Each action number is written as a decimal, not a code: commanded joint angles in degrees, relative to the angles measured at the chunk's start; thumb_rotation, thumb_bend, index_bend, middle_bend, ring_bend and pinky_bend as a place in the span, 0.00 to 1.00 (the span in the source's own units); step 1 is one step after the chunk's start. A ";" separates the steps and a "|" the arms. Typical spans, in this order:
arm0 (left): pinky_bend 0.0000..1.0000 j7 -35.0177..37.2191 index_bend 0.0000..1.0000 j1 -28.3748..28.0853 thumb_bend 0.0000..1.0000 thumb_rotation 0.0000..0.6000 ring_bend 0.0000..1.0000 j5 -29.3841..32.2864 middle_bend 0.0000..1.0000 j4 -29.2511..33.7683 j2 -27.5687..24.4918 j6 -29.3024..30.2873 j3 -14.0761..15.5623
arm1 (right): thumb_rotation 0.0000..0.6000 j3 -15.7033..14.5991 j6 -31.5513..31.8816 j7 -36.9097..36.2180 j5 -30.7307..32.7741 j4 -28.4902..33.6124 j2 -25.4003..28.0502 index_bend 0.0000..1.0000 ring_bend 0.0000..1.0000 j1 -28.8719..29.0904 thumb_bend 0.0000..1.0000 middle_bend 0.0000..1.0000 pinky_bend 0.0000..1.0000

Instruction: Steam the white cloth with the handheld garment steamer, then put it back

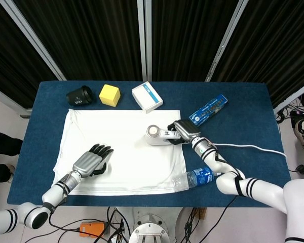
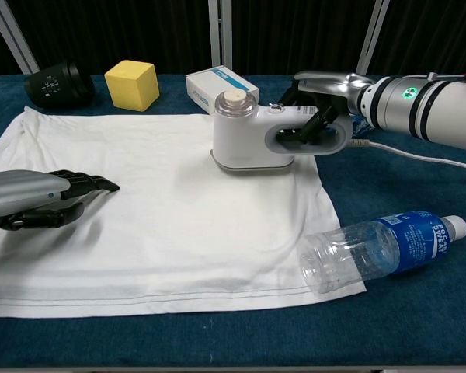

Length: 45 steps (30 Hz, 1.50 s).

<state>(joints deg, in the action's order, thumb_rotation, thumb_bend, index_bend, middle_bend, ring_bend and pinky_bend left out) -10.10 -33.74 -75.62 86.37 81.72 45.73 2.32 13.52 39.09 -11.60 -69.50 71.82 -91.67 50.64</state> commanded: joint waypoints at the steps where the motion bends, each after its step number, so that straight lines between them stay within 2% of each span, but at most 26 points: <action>1: 0.00 -0.26 0.01 -0.04 0.55 0.00 0.00 -0.03 0.02 0.04 -0.04 0.19 0.04 | 1.00 -0.18 1.05 -0.38 -2.30 2.58 0.92 1.00 0.96 0.06 0.58 0.90 0.65; 14: 0.00 -1.15 0.01 -0.40 0.55 0.00 0.00 0.24 0.02 0.57 -0.24 0.55 0.21 | 1.00 -1.72 -1.79 5.63 -0.54 0.56 -4.30 1.00 0.97 3.29 0.58 0.90 0.65; 31: 0.00 -1.49 0.01 -0.54 0.56 0.00 0.00 0.07 0.02 0.75 -0.04 1.45 0.25 | 1.00 -3.16 0.39 9.28 4.71 -0.71 2.46 1.00 0.97 -1.22 0.58 0.90 0.65; 34: 0.00 -1.65 0.01 -0.46 0.55 0.00 0.00 0.06 0.02 0.86 -0.03 1.71 0.31 | 1.00 -2.82 1.60 8.37 4.29 0.27 3.75 1.00 0.97 -2.14 0.58 0.90 0.65; 39: 0.00 -1.97 0.01 -0.48 0.56 0.00 0.00 0.13 0.02 1.05 -0.11 1.92 0.32 | 1.00 -1.79 4.21 2.75 -0.09 4.61 4.88 1.00 0.97 -3.21 0.58 0.91 0.65; 45: 0.00 -2.58 0.01 -0.57 0.55 0.00 0.00 0.45 0.02 1.43 -0.29 1.94 0.36 | 1.00 -1.61 2.25 1.08 -2.73 5.31 2.10 1.00 0.97 -0.77 0.58 0.91 0.65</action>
<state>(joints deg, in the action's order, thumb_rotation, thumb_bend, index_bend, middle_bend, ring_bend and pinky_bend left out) -12.65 -34.31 -75.19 87.78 81.45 47.66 2.68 11.73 42.13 -10.55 -72.00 77.12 -88.56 48.97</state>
